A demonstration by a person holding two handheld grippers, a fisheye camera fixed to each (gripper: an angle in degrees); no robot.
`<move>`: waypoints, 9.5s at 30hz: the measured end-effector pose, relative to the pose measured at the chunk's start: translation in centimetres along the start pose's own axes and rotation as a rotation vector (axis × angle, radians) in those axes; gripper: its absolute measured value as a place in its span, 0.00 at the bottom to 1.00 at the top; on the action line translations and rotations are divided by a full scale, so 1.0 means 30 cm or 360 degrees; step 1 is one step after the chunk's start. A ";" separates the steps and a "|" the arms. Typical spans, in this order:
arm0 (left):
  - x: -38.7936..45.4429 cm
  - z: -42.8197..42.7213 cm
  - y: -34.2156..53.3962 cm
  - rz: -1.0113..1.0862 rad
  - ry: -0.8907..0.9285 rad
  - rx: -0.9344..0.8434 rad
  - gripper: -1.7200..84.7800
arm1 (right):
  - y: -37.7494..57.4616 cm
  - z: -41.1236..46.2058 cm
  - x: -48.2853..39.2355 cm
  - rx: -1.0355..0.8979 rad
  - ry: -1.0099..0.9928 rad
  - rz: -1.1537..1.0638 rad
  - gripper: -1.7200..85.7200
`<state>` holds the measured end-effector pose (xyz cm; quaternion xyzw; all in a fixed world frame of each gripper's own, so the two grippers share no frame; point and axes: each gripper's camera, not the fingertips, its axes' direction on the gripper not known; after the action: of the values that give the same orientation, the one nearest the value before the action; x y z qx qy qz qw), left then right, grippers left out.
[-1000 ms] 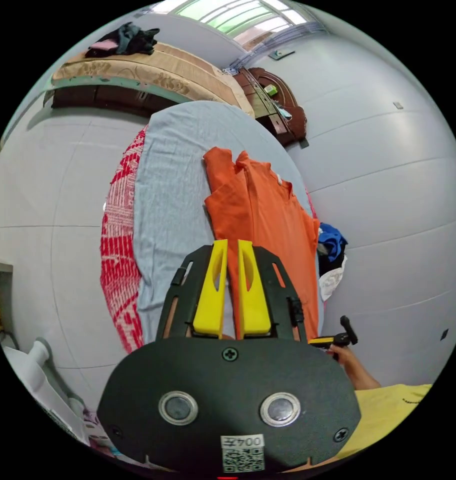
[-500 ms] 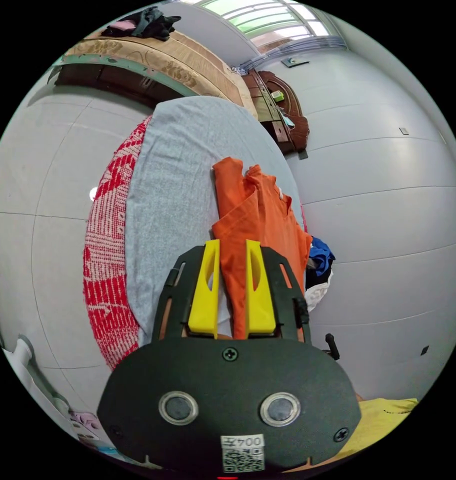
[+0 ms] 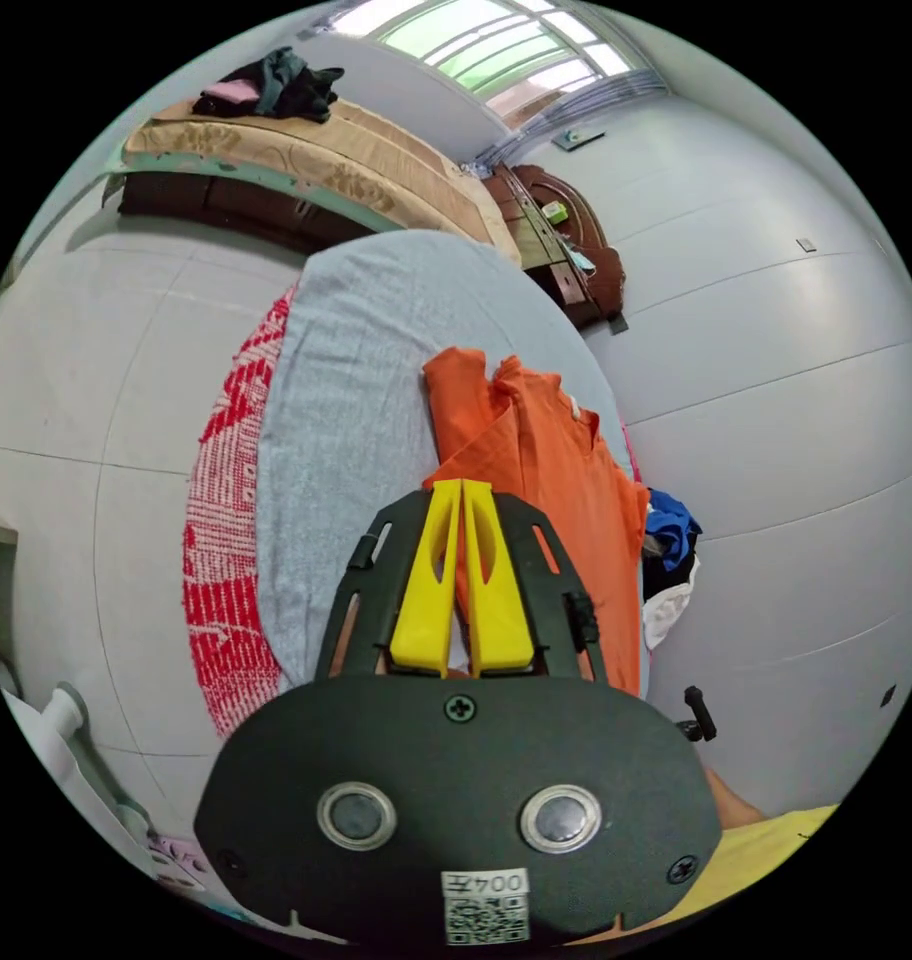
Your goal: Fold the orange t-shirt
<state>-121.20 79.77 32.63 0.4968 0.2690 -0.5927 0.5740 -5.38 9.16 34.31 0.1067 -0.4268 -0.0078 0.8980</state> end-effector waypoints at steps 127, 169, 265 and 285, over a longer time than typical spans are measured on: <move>1.241 1.491 2.641 0.1374 -0.0468 -0.0997 0.06 | 1.302 0.045 0.730 0.0962 0.0203 -0.0756 0.11; 0.711 0.665 2.611 0.0502 -0.0515 -0.0529 0.04 | 1.148 0.020 0.837 0.0818 0.0035 -0.0670 0.01; -0.440 -0.266 2.809 -0.0791 0.0263 0.0162 0.03 | 0.989 0.125 1.399 0.0940 -0.0460 -0.0019 0.02; 0.276 0.217 2.437 -0.0190 -0.0645 -0.0159 0.03 | 0.758 -0.128 0.747 0.0741 0.0131 -0.0502 0.10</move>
<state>-52.46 56.19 45.92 0.3217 0.2061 -0.6994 0.6041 10.05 29.74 53.61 0.3753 -0.3585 -0.0449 0.8536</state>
